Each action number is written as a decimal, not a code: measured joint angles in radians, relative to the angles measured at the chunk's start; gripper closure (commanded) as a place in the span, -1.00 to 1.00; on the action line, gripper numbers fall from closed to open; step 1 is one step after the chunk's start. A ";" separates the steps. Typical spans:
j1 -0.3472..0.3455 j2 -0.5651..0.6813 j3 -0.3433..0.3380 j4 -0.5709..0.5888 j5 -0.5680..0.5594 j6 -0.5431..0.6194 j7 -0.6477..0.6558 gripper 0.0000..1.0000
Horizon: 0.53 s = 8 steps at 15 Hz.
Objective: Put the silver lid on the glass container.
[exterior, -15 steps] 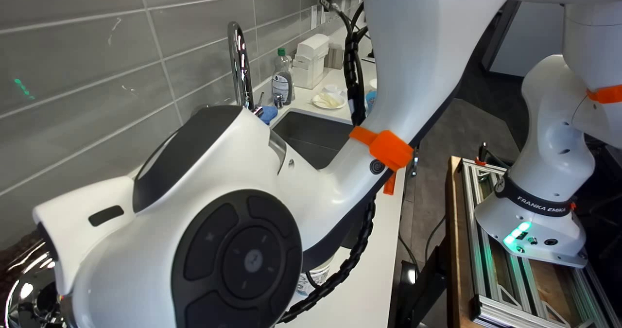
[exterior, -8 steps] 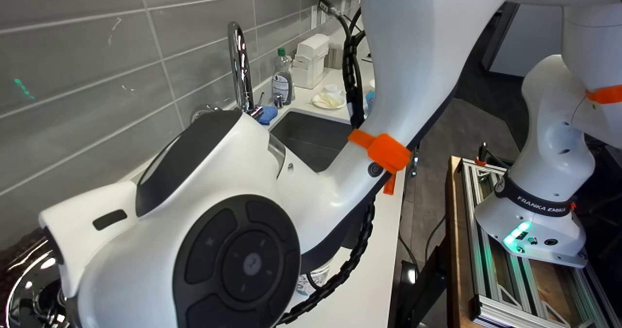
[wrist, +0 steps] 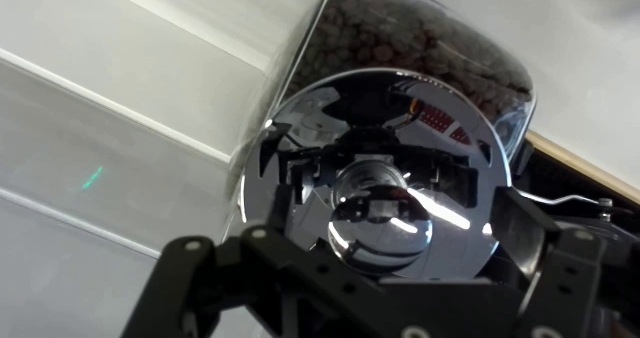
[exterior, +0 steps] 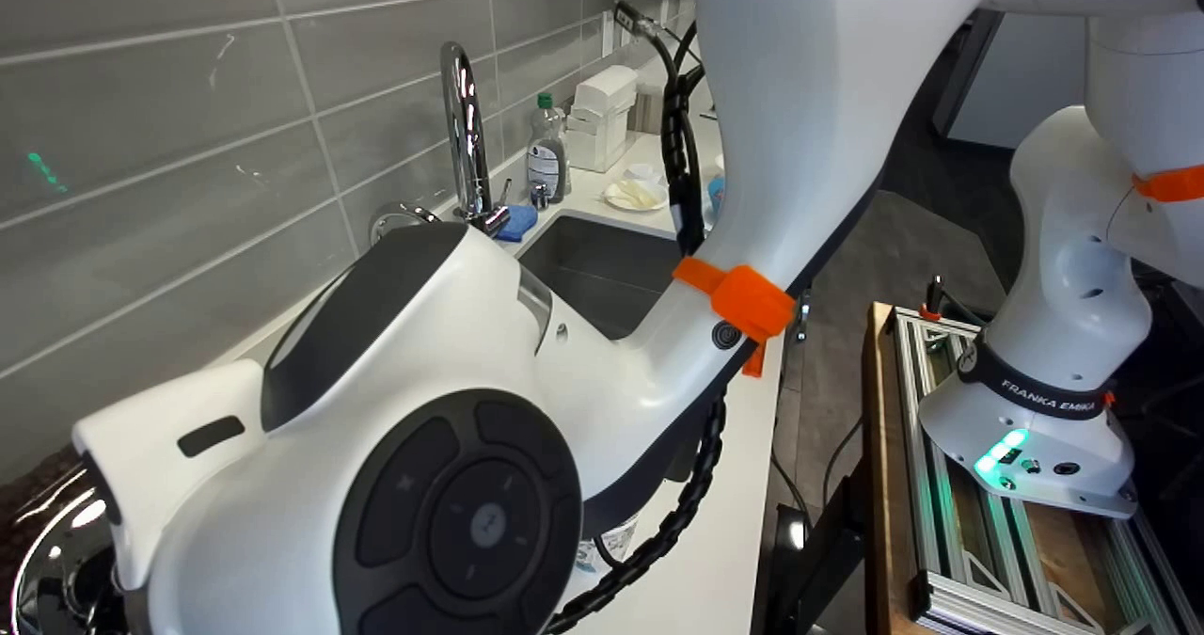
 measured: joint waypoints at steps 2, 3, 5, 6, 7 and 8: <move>0.000 -0.002 0.006 0.003 0.000 0.000 0.000 -1.00; 0.000 -0.005 0.010 0.003 0.000 0.000 0.000 -1.00; -0.001 -0.013 0.021 0.003 0.006 0.000 -0.008 -1.00; -0.003 -0.017 0.028 0.003 0.014 0.000 -0.017 -1.00; -0.006 -0.023 0.037 0.000 0.026 0.000 -0.030 -1.00; -0.010 -0.030 0.046 -0.004 0.044 0.000 -0.046 -1.00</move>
